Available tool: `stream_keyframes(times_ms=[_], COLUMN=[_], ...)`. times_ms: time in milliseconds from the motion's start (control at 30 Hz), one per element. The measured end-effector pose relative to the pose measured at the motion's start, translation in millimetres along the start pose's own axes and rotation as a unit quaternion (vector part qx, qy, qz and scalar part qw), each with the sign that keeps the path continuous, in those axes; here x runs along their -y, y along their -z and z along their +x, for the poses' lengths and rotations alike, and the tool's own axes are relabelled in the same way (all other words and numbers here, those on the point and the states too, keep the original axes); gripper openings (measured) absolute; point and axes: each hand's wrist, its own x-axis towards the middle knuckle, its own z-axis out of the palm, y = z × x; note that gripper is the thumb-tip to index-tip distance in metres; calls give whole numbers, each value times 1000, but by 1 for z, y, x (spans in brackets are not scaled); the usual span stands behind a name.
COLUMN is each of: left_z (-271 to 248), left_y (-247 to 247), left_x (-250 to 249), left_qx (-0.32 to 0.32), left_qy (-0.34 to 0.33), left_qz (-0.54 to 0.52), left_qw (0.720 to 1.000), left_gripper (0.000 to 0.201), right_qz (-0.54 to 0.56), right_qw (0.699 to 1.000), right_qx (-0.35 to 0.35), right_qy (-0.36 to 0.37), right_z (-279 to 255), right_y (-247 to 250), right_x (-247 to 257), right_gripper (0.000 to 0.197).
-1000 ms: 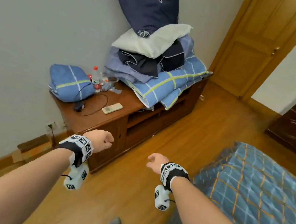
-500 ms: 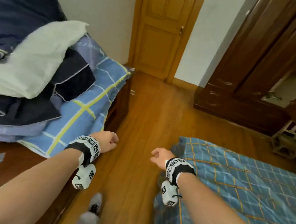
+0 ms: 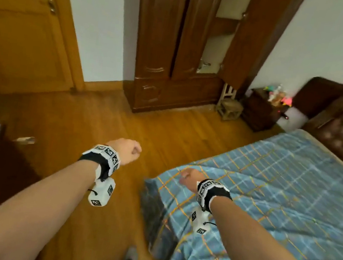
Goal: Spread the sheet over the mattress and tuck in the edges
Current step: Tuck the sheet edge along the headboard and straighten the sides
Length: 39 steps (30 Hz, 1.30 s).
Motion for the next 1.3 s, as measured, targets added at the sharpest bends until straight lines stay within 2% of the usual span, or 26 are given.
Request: stream_keyframes(times_ms=[133, 233, 367, 433, 500, 600, 767, 867, 933, 967, 1100, 1200, 1300], left_z=[127, 227, 354, 405, 469, 578, 765, 872, 946, 959, 1063, 1119, 1170], left_y=[34, 91, 188, 212, 229, 238, 249, 274, 290, 295, 297, 278, 256], left_x=[47, 81, 114, 125, 135, 147, 137, 99, 49, 38, -95, -192, -277], left_qx=[55, 41, -38, -26, 21, 70, 155, 188, 193, 183, 173, 182, 188], left_qy=[-33, -30, -32, -41, -47, -59, -138, -193, -244, -252, -352, -411, -441], left_qz=[15, 19, 12, -6, -11, 3, 67, 99, 125, 126, 144, 144, 165], left_qw=[998, 999, 999, 999, 999, 996, 976, 958, 942, 942, 908, 882, 862], left_gripper=[30, 30, 27, 25, 26, 31, 38, 39, 37, 36, 34, 31, 29], right_qz=[6, 34, 45, 50, 78, 94, 121, 177, 228, 235, 291, 313, 345], right_qw=[999, 999, 999, 999, 997, 995, 985, 958, 929, 924, 874, 839, 813], right_qx=[24, 22, 1, 0, -8, -39, -40, -55, -91, -103, -157, -161, -155], right_qy=[-27, -36, -12, 10, 13, -10, -121, -218, -277, -283, -357, -414, -444], right_z=[130, 236, 361, 397, 442, 518, 629, 668, 688, 690, 701, 713, 741], right_y=[22, 59, 153, 200, 244, 293, 332, 360, 385, 393, 430, 447, 464], right_x=[29, 62, 132, 162, 176, 167, 101, 61, 31, 25, -41, -106, -185], right_gripper=[25, 23, 32, 35, 36, 37, 44, 48, 45, 43, 37, 38, 41])
